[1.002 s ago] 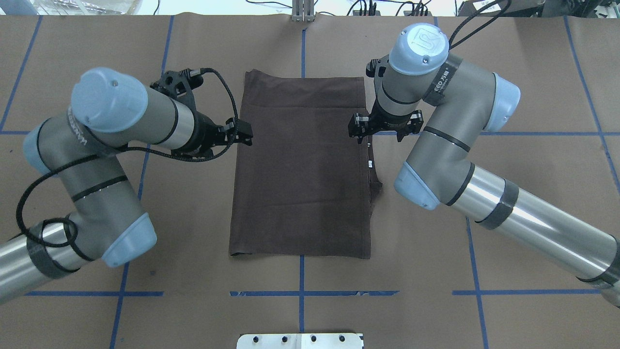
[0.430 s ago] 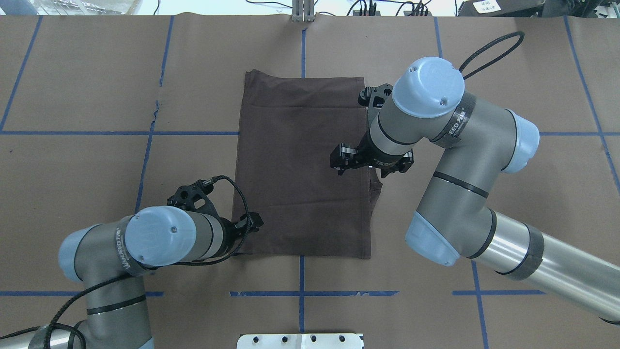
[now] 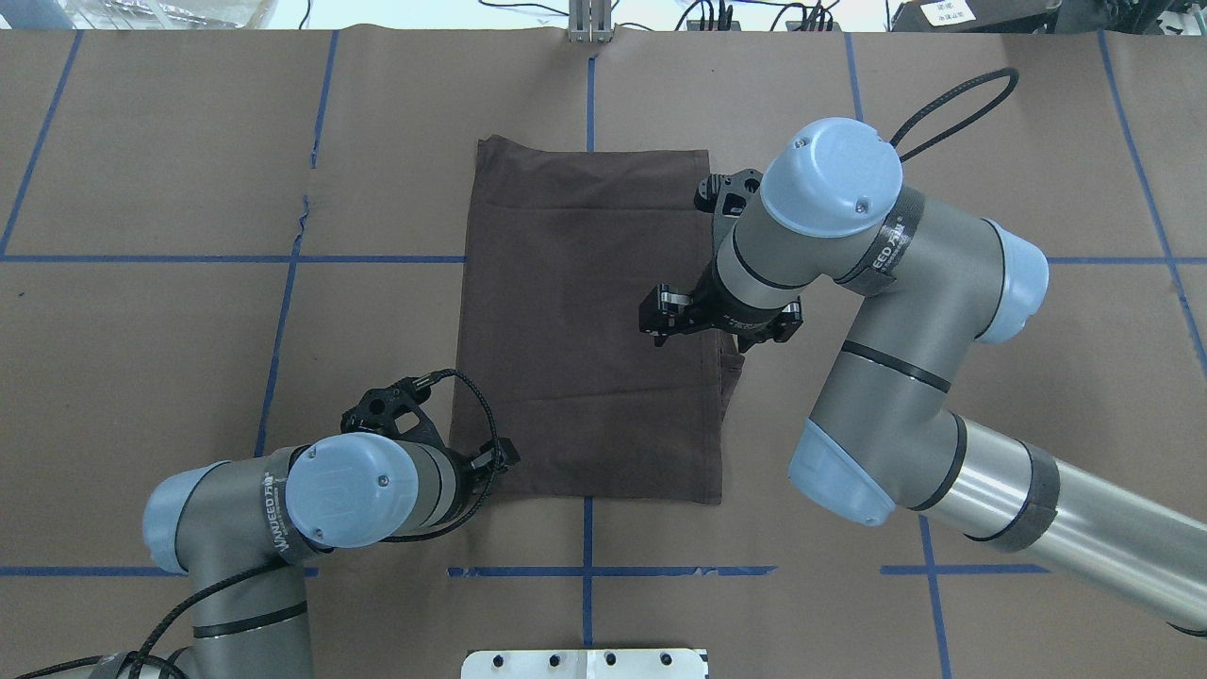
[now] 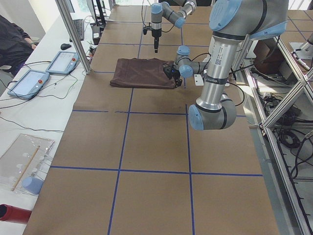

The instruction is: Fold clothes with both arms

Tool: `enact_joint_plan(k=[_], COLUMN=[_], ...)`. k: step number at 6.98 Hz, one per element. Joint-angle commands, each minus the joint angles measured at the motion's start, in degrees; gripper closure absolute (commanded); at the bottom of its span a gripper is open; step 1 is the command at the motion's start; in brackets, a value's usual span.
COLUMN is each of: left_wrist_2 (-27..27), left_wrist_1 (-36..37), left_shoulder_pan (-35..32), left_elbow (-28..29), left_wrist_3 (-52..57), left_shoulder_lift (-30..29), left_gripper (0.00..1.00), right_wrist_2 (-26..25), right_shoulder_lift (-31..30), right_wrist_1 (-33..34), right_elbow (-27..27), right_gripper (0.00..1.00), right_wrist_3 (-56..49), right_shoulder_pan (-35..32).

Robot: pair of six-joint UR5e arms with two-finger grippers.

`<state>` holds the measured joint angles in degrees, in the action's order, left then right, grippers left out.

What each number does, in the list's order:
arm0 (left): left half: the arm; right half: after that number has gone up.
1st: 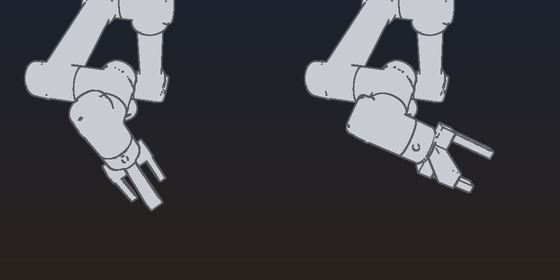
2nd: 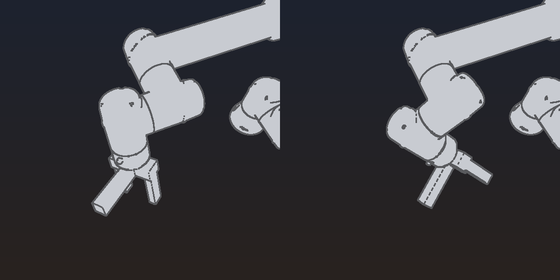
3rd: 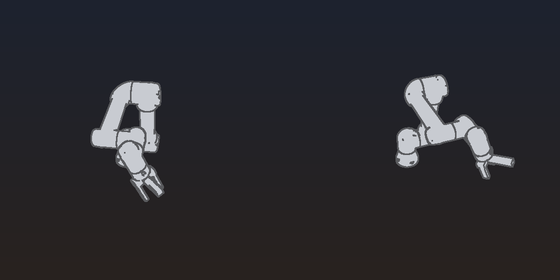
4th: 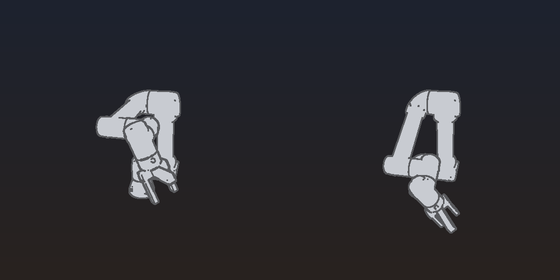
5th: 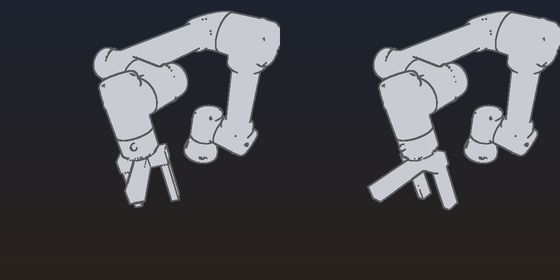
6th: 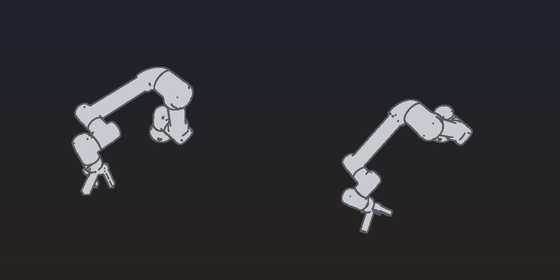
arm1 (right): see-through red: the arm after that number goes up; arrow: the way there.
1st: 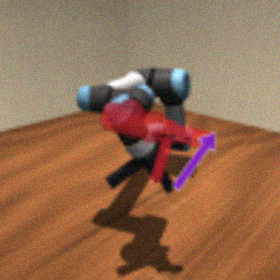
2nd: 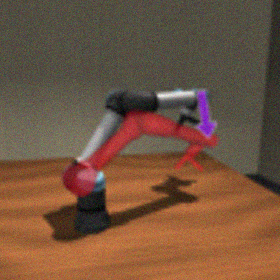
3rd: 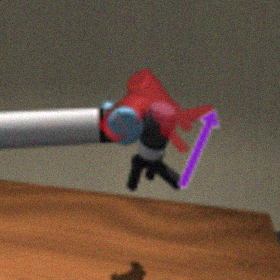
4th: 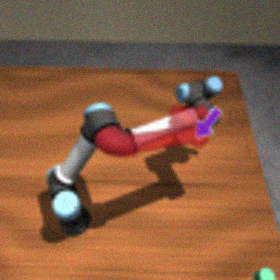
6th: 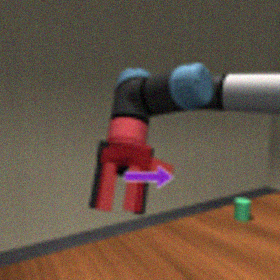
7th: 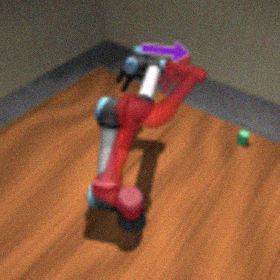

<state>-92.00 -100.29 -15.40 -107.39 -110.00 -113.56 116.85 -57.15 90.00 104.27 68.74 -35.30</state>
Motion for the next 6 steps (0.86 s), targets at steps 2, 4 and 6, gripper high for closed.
enact_joint_plan(k=[2,4,6], left_wrist_2=[0.2,0.2,0.2], left_wrist_1=[0.2,0.2,0.2], left_shoulder_pan=[-0.2,-0.2,-0.2], left_elbow=[0.7,1.3,1.7], left_wrist_3=[0.0,0.0,0.0], left_shoulder_lift=[0.0,0.0,0.0], left_gripper=[0.13,0.13,0.15], right_wrist_2=[-0.1,-0.2,-0.4], right_shoulder_lift=[0.0,-0.1,-0.1], right_wrist_1=[0.0,0.0,0.0], right_elbow=[0.0,0.0,0.0], right_gripper=[0.0,0.0,0.0], right_wrist_3=[0.1,0.1,0.2], right_shoulder_pan=[0.1,0.1,0.1])
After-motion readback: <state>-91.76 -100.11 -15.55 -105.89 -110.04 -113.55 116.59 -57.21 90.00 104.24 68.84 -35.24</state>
